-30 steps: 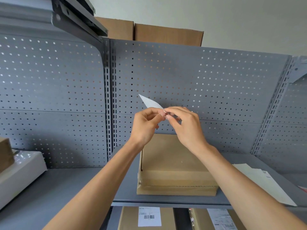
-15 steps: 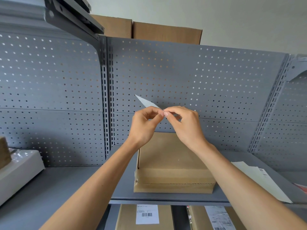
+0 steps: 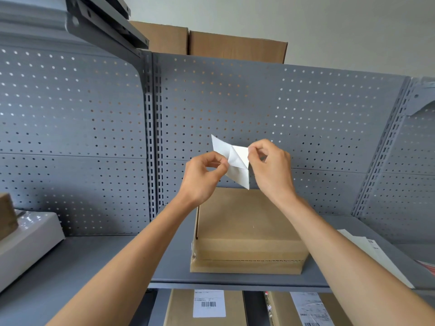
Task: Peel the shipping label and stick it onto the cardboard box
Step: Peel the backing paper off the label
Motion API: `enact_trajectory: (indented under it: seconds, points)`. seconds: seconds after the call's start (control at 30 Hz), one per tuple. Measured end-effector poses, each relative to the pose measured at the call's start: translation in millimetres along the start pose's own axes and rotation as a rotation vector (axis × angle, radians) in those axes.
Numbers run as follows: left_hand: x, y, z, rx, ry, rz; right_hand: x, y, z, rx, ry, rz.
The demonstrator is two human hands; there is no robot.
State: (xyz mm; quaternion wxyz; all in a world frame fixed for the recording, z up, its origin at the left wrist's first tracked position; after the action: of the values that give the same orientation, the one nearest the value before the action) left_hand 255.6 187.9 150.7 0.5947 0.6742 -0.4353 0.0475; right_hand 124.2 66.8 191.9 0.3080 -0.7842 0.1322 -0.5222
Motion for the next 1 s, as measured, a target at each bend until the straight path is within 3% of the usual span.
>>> enact_trajectory:
  seconds: [0.53,1.0]
  points:
    - [15.7,-8.7,-22.3,0.188,0.010,-0.050,51.6,12.8,-45.4,-0.181,0.134,0.003]
    - [24.9,-33.4,-52.4,0.278,0.066,-0.262,73.3,13.3,-81.3,-0.234,0.209,0.013]
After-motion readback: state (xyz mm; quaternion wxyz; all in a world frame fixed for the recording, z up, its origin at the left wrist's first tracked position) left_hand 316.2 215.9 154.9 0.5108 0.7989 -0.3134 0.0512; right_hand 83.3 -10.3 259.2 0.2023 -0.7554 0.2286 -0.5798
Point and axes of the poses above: each hand's wrist, its own x-axis towards the middle knuckle, its own z-axis out of the palm, y = z × x, the point moved 5 cm from there along x, towards the middle knuckle, and after that the axes turned 5 degrees about x, right-handed, at the moved point
